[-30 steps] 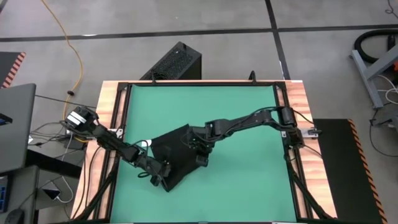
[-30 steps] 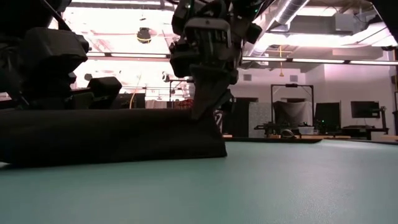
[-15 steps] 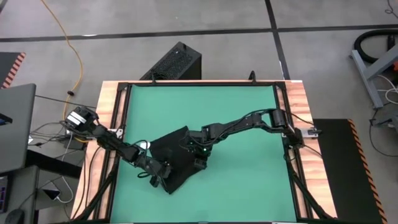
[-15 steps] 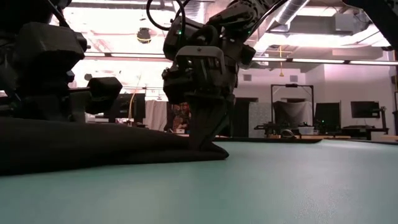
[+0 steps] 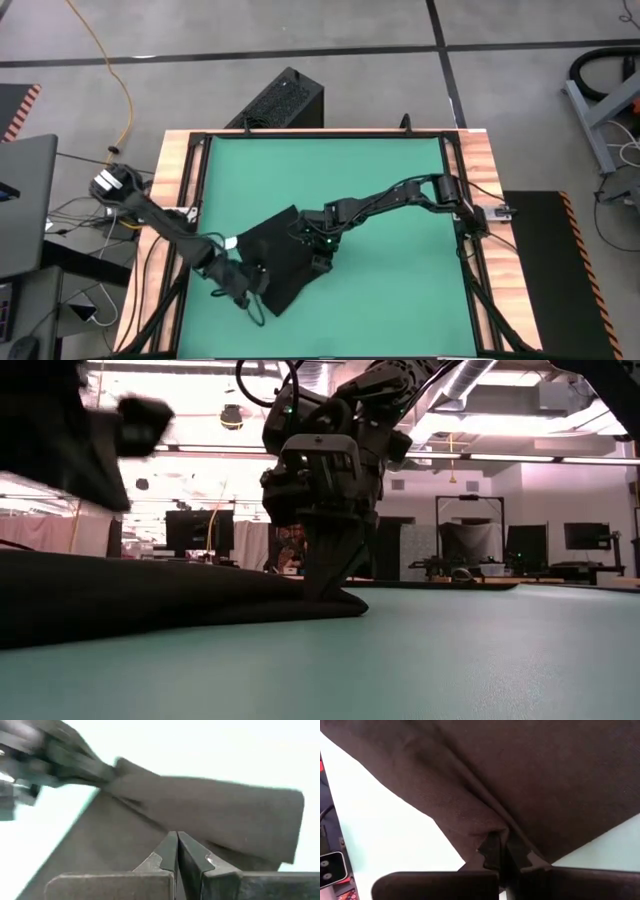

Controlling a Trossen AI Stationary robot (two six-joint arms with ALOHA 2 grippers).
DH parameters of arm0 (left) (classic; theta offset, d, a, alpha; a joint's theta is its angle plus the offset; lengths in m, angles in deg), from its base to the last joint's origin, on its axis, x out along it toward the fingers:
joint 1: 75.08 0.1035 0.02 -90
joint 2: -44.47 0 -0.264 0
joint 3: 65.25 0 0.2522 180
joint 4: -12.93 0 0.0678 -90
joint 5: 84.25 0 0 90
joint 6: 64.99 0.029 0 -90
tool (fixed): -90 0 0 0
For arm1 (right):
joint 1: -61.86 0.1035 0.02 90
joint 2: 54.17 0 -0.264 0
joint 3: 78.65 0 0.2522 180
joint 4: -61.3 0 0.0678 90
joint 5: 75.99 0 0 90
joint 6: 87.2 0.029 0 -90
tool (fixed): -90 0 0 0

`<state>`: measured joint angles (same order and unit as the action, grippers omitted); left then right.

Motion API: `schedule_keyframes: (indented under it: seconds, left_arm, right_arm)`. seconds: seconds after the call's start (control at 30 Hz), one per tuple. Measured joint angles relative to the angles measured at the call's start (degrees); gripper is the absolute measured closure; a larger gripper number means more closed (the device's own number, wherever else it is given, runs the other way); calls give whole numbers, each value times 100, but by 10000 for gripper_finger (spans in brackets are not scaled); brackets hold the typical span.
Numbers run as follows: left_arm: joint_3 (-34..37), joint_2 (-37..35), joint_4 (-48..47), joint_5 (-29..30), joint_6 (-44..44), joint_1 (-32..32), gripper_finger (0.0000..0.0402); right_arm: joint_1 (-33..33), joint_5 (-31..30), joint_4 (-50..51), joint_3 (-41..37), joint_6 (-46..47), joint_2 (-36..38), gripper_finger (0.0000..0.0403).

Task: Roll towel into tight, uniform cylinder
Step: Roll the towel

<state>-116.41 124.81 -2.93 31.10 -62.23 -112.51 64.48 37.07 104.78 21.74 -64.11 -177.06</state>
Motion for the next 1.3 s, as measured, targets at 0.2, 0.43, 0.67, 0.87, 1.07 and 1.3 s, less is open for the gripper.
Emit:
schedule_keyframes:
  seconds: [0.2, 0.43, 0.67, 0.87, 1.07, 1.3]
  left_arm:
    - [-543, 289, -44, 684, -284, -503, 402]
    - [-1353, 1008, -756, 508, -1764, -1037, 386]
    - [-2957, 1640, -2543, 985, -2355, -1800, 340]
    - [-3331, 2626, -3338, 1377, -2961, -1982, 319]
    - [-3339, 3139, -3198, 1285, -2885, -1944, 294]
    - [-3338, 3182, -3331, 1573, -2575, -1932, 284]
  right_arm:
    - [2, -238, -83, -2, -21, -7, 389]
    - [40, -491, -376, -4, -63, -15, 389]
    - [109, -640, -357, -2, -49, -15, 389]
    - [170, -845, -363, -2, 39, -13, 389]
    - [168, -841, -385, -4, 46, -11, 389]
    - [168, -835, -414, -7, 46, -13, 389]
